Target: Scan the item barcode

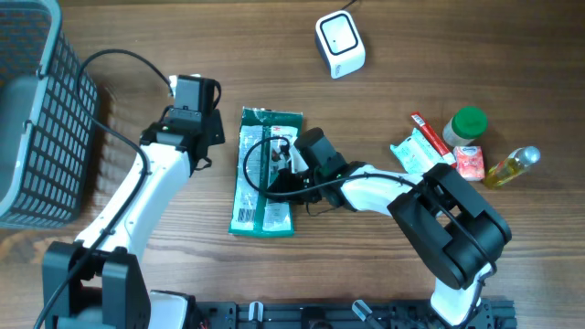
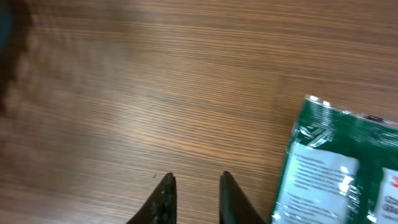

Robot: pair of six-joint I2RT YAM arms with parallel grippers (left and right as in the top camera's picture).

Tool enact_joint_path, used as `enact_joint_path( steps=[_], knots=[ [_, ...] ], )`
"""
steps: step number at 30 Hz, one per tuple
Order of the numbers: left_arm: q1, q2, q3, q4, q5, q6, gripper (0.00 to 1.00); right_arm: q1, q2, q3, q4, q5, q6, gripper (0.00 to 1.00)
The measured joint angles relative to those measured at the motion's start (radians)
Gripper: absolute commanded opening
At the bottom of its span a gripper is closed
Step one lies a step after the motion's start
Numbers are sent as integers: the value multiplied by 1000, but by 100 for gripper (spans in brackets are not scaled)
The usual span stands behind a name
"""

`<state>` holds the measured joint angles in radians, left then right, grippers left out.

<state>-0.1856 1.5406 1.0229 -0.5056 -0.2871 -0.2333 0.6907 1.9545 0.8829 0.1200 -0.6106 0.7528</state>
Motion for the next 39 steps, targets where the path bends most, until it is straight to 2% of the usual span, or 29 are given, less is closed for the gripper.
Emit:
enact_joint_path(
  steps=[1, 2, 8, 15, 18, 22, 25, 30, 34, 38, 39],
  knots=[
    [15, 0, 0, -10, 1, 7, 92, 0, 0, 0, 0, -3, -17, 4],
    [27, 0, 0, -13, 1, 10, 100, -1, 0, -2, 0, -7, -34, 4],
    [73, 0, 0, -18, 8, 12, 100, -60, -89, -26, -101, -98, -186, 4],
    [76, 0, 0, -18, 12, 12, 100, -244, -497, -30, -406, -275, -417, 4],
    [76, 0, 0, -18, 12, 12, 100, -293, -591, -30, -430, -424, -496, 4],
    [76, 0, 0, -18, 12, 12, 100, -304, -624, -30, -435, -518, -545, 4],
    [76, 0, 0, -19, 12, 12, 100, -304, -624, -30, -478, -506, -584, 4],
    [76, 0, 0, -18, 12, 12, 100, -304, -624, -30, -562, -377, -601, 4],
    [76, 0, 0, -18, 12, 12, 100, -304, -624, -30, -572, -340, -614, 4],
    [76, 0, 0, -18, 13, 12, 100, -304, -622, 54, -769, -309, -701, 4],
    [76, 0, 0, -18, 15, 12, 100, -304, -618, 196, -925, -263, -775, 4]
  ],
)
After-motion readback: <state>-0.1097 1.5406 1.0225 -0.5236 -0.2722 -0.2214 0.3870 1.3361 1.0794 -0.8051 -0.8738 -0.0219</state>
